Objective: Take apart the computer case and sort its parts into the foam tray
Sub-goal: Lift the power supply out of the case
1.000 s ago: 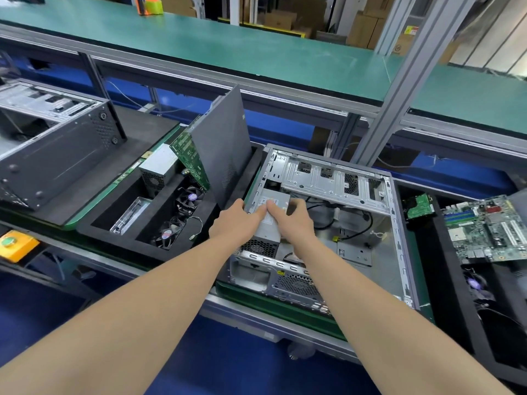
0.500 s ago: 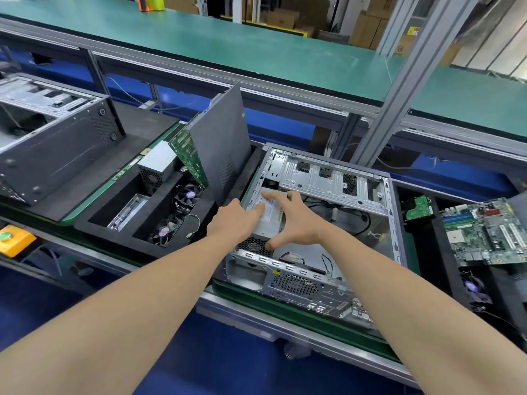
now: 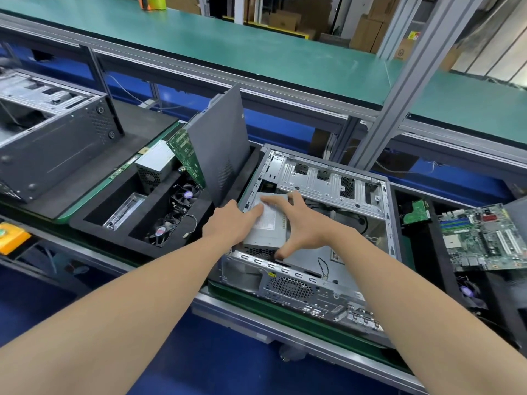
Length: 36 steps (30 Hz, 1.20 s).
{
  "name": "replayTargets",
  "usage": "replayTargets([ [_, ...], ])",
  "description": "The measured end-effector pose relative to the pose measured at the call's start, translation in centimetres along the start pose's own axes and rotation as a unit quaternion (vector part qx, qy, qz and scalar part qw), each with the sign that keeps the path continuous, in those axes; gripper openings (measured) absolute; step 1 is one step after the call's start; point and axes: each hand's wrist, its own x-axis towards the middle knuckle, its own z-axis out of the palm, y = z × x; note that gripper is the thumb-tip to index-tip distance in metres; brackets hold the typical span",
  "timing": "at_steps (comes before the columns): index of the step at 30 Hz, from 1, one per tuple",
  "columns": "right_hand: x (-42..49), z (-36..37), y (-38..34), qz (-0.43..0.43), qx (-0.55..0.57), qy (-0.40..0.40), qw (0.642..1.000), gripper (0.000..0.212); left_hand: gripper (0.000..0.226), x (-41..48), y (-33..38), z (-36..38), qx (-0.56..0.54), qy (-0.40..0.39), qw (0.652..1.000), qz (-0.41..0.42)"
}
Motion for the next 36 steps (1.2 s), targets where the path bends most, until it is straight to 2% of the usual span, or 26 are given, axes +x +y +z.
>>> replayTargets([
  [4, -0.7, -0.8, 0.5, 0.006, -0.012, -0.038, 0.999, 0.136, 0.081, -0.1, 0.1, 0.0, 0.007, 0.007, 1.000, 0.009],
  [11, -2.5, -3.1, 2.1, 0.031, 0.001, -0.097, 0.995, 0.153, 0.087, -0.2, 0.1, -0.1, 0.035, 0.002, 0.999, 0.026],
  [13, -3.2, -3.1, 2.6, 0.038, 0.048, -0.111, 0.992, 0.144, 0.102, -0.3, 0.2, -0.1, 0.065, 0.001, 0.997, 0.029],
  [15, -3.4, -3.3, 2.0, 0.070, 0.151, -0.117, 0.979, 0.124, 0.113, -0.4, 0.3, -0.2, 0.081, 0.002, 0.996, 0.027],
  [17, -2.9, -2.9, 0.4, 0.127, 0.217, -0.058, 0.966, 0.103, 0.121, -0.6, 0.5, -0.4, 0.103, 0.002, 0.994, 0.020],
  [18, -2.3, -2.3, -0.5, 0.159, 0.204, -0.005, 0.966, 0.098, 0.121, -0.6, 0.6, -0.5, 0.114, 0.003, 0.993, 0.018],
  [21, -0.4, 0.2, -2.6, 0.224, 0.147, 0.106, 0.958, 0.113, 0.106, -0.8, 0.7, -0.5, 0.121, 0.002, 0.992, 0.020],
  [24, 0.4, 0.9, -3.0, 0.254, 0.162, 0.102, 0.948, 0.134, 0.078, -0.7, 0.4, -0.4, 0.109, 0.004, 0.994, 0.029],
  [26, 0.1, 0.1, -2.4, 0.254, 0.170, 0.102, 0.947, 0.128, 0.052, -0.7, 0.4, -0.5, 0.098, 0.009, 0.994, 0.039],
  [28, -0.7, -0.7, -1.7, 0.243, 0.172, 0.116, 0.948, 0.114, 0.040, -0.8, 0.3, -0.6, 0.081, 0.015, 0.995, 0.048],
  [33, -2.9, -2.1, -0.8, 0.221, 0.228, 0.142, 0.937, 0.098, 0.046, -1.1, 0.3, -0.6, 0.029, 0.052, 0.994, 0.091],
  [36, -4.2, -3.1, -0.4, 0.193, 0.183, 0.135, 0.955, 0.091, 0.054, -1.3, 0.1, -0.4, -0.012, 0.094, 0.985, 0.145],
])
